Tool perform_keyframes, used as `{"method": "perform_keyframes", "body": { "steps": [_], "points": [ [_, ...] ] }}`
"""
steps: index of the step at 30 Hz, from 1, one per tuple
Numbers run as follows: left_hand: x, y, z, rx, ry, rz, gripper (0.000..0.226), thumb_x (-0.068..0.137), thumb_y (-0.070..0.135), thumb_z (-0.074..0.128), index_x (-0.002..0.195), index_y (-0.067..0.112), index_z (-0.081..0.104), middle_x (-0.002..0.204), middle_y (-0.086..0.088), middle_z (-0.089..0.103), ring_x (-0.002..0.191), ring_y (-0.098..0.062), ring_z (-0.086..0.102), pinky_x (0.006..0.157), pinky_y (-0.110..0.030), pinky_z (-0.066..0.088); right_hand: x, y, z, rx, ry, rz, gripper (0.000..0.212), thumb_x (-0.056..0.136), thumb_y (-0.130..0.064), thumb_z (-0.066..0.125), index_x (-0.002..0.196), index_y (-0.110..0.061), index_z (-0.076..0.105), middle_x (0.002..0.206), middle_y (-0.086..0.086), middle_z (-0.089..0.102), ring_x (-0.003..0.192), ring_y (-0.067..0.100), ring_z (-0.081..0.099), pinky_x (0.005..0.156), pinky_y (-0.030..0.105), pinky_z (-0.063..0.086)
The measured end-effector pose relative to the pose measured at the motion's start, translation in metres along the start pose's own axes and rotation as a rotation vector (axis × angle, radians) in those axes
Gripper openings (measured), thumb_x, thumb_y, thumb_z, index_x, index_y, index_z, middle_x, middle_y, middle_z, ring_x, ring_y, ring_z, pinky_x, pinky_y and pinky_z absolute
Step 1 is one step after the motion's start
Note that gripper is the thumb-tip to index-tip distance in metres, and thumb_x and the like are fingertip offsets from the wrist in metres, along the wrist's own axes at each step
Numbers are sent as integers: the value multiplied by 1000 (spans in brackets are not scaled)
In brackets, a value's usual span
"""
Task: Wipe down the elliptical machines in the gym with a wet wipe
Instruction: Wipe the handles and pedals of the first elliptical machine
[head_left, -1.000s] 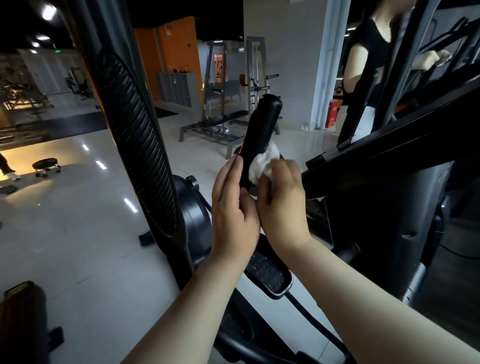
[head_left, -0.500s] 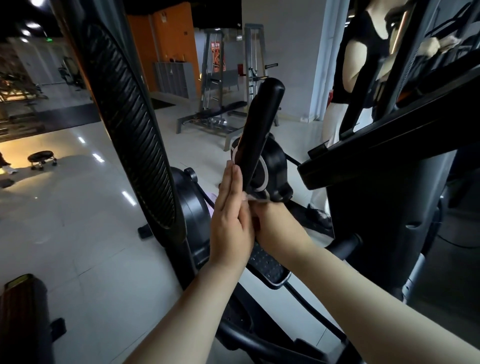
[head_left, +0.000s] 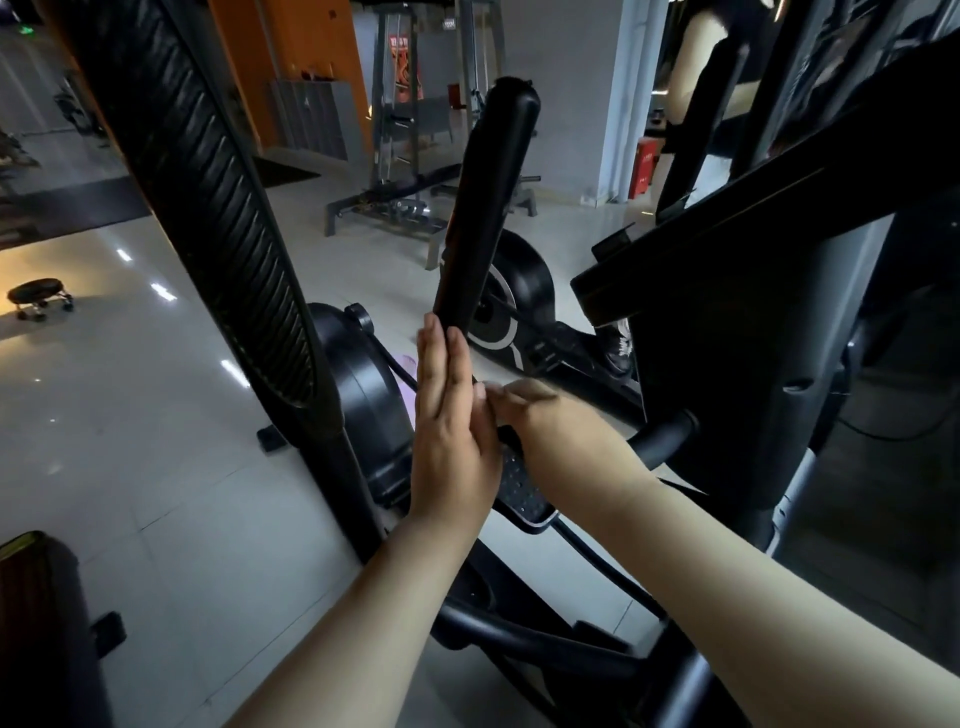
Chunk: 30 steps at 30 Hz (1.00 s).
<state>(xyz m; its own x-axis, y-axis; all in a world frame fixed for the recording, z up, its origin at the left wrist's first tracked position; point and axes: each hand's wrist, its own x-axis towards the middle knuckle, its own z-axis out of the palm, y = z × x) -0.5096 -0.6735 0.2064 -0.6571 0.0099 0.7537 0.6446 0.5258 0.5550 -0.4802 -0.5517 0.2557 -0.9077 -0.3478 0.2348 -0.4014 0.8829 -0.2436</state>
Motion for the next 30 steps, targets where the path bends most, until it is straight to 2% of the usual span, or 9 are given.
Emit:
{"method": "perform_keyframes", "body": {
  "steps": [3, 6, 9, 11, 14, 17, 21, 26, 30],
  "points": [
    [-5, 0, 0, 37, -22, 24, 50, 106, 3, 45, 154, -4, 34, 168, -11, 5, 158, -30, 7, 127, -38, 19, -19, 5, -13, 26, -17, 35, 52, 96, -29, 45, 147, -19, 50, 129, 3, 57, 111, 28, 61, 89, 41, 53],
    [-13, 1, 5, 35, -28, 42, 43, 104, 1, 48, 146, -5, 48, 167, -16, 6, 157, -35, 5, 127, -34, 19, -39, 22, -30, -40, -67, 147, 44, 91, 1, 51, 131, -14, 60, 124, 5, 58, 107, 28, 62, 87, 42, 51],
    [-21, 5, 17, 31, -63, 63, 36, 102, -3, 51, 138, -5, 57, 167, -18, 14, 158, -34, 8, 125, -47, 25, -55, 31, -32, 30, -45, 171, 42, 92, 4, 50, 128, -11, 64, 126, 6, 58, 108, 29, 62, 89, 41, 50],
    [-27, 10, 26, 57, -107, 106, 34, 102, -1, 50, 134, -5, 61, 165, -17, 24, 157, -28, 14, 125, -54, 22, -62, 41, -30, 49, -25, 128, 50, 86, 11, 52, 129, -11, 66, 127, 6, 61, 112, 28, 61, 91, 38, 51],
    [-32, 21, 33, 114, -127, 124, 33, 102, 8, 46, 126, 0, 67, 157, -12, 43, 152, -26, 32, 127, -48, 17, -74, 65, -33, 34, 32, 173, 66, 74, 18, 54, 130, -13, 67, 133, 5, 61, 119, 29, 59, 96, 35, 50],
    [-34, 27, 34, 164, -116, 159, 32, 101, 11, 47, 121, 3, 70, 144, -11, 59, 140, -28, 50, 125, -49, 23, -82, 74, -33, 17, 67, 209, 72, 69, 17, 56, 135, -12, 63, 138, 5, 57, 123, 30, 55, 97, 36, 49],
    [-32, 29, 35, 184, -89, 158, 31, 100, 14, 48, 117, 6, 73, 128, -6, 69, 131, -25, 56, 121, -50, 29, -91, 67, -17, -43, 243, 254, 83, 60, 24, 57, 137, -7, 61, 141, 6, 58, 128, 32, 52, 103, 35, 48],
    [-39, 35, 38, 185, -75, 156, 31, 99, 14, 49, 117, 7, 73, 128, -4, 69, 135, -26, 52, 123, -49, 26, -112, 64, 9, 26, 435, 100, 57, 80, 24, 54, 128, -3, 67, 136, 8, 62, 126, 26, 55, 114, 32, 39],
    [-49, 48, 41, 154, -149, 172, 36, 101, 15, 45, 125, 5, 69, 132, -6, 66, 140, -28, 47, 127, -43, 15, -106, 69, 1, 135, 311, 62, 50, 91, 11, 48, 135, -7, 61, 151, 7, 49, 136, 26, 49, 118, 34, 36]
  ]
}}
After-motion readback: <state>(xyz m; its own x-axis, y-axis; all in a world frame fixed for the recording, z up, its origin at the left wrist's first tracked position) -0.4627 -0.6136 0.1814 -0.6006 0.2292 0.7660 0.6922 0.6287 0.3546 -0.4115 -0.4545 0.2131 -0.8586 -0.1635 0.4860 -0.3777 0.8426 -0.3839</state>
